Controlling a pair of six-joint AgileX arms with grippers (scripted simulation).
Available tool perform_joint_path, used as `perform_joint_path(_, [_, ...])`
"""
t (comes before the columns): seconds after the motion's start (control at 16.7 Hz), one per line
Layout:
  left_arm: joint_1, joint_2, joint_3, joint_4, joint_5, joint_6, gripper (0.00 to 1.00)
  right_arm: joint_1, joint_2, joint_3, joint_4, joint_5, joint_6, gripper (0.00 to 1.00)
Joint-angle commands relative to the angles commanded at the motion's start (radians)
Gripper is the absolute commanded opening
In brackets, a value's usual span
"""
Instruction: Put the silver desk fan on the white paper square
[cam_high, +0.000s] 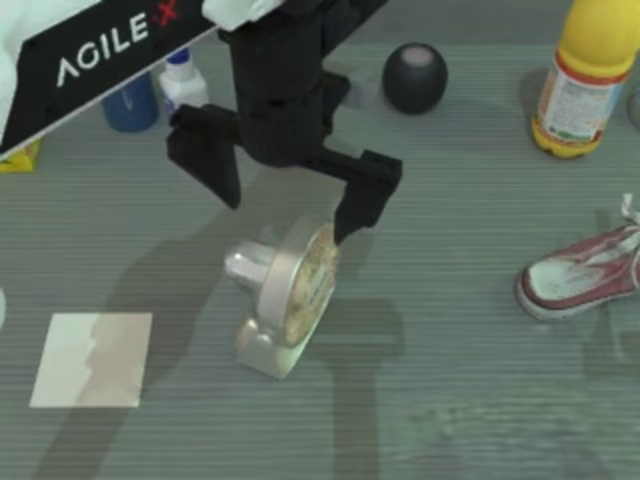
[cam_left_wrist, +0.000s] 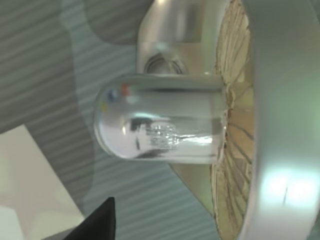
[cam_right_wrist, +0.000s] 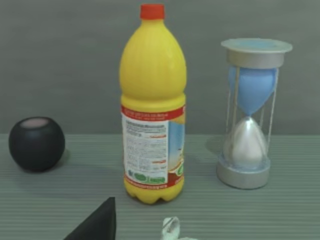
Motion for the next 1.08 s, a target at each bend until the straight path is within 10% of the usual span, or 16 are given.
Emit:
perform_joint_path(0.66, [-0.001, -0.009, -0.195, 0.185, 0.000, -0.001, 1.00, 0.000, 0.000, 0.000, 0.000, 0.000, 0.000, 1.00])
perform_joint_path(1.08, [-0.001, -0.009, -0.195, 0.185, 0.000, -0.001, 0.47, 0.000, 0.000, 0.000, 0.000, 0.000, 0.000, 1.00])
